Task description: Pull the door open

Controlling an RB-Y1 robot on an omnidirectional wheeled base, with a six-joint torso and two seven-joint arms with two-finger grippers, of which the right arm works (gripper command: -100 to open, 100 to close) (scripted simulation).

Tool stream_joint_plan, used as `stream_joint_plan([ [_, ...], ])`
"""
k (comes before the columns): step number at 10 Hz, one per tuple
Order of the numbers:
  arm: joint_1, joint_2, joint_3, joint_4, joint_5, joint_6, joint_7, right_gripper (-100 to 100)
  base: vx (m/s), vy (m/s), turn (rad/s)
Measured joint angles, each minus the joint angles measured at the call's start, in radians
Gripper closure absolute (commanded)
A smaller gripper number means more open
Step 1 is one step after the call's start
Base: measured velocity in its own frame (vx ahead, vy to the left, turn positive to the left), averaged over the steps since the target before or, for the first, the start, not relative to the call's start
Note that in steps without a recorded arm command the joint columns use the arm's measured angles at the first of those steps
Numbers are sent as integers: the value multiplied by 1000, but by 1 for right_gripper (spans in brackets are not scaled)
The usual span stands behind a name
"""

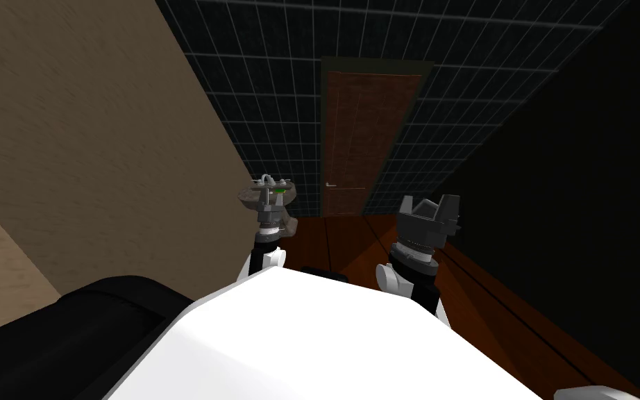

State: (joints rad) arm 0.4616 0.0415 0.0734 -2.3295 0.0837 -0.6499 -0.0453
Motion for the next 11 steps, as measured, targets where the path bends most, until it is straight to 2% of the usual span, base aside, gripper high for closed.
stream_joint_plan([
  [4,-13,-15,-3,32,-3,-3,-2,-100,106,-183,52],
  [7,-31,-32,-4,80,-5,-8,-2,-100,116,-162,71],
  [11,-54,-61,-11,160,-14,-22,-9,-100,108,-105,59],
])
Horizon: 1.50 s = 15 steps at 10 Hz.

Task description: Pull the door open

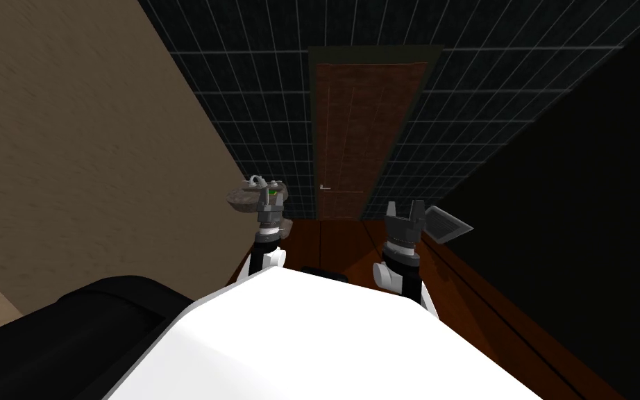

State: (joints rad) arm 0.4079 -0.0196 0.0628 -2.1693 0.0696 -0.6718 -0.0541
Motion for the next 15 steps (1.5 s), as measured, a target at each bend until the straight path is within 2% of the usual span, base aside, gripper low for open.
stream_joint_plan([
  [5,-47,-31,-12,110,-11,-7,-7,-100,83,-39,49],
  [11,-92,-58,-19,246,-22,-26,-14,-100,72,-3,45],
  [15,-123,-69,-22,332,-27,-37,-16,-100,57,21,33],
])
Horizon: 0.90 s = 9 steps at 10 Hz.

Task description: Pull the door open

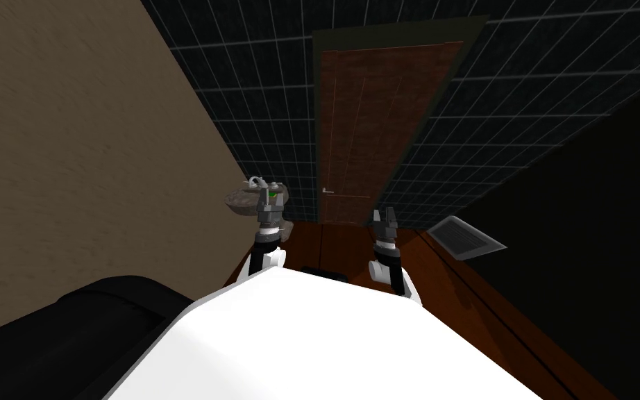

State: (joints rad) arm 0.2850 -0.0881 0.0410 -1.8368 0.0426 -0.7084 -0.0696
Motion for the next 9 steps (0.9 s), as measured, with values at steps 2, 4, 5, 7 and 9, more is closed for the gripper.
stream_joint_plan([
  [2,-8,-9,-3,34,-5,-6,-4,-100,55,22,30],
  [4,-25,-16,-8,73,-8,-7,-7,-100,57,19,32],
  [5,-39,-17,-10,104,-10,-14,-7,-100,72,42,54],
  [7,-58,-23,-12,166,-14,-25,-8,-100,75,49,37],
  [9,-76,-27,-14,209,-17,-28,-10,-100,73,52,43],
])
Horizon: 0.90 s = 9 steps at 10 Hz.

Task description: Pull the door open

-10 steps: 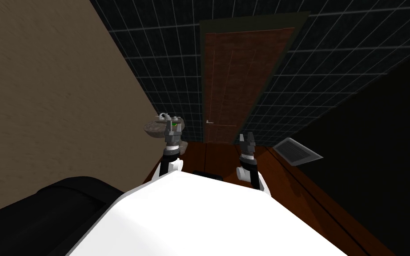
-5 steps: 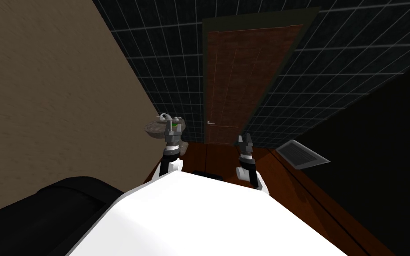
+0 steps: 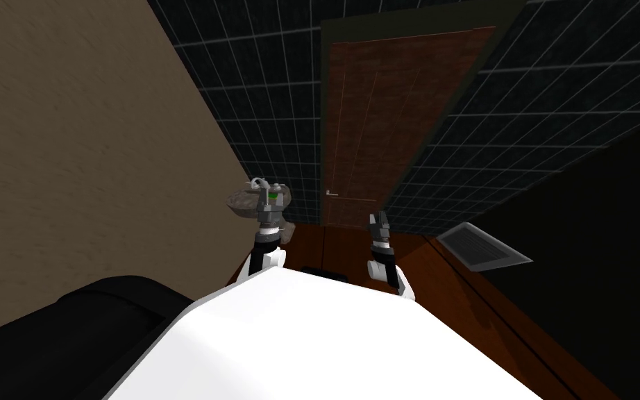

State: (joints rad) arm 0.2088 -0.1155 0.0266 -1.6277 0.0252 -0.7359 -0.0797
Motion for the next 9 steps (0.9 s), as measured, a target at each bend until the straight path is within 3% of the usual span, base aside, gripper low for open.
stream_joint_plan([
  [5,-54,-20,-12,148,-14,-16,-11,-100,78,61,38],
  [9,-82,-26,-16,227,-20,-22,-13,-100,57,51,30],
])
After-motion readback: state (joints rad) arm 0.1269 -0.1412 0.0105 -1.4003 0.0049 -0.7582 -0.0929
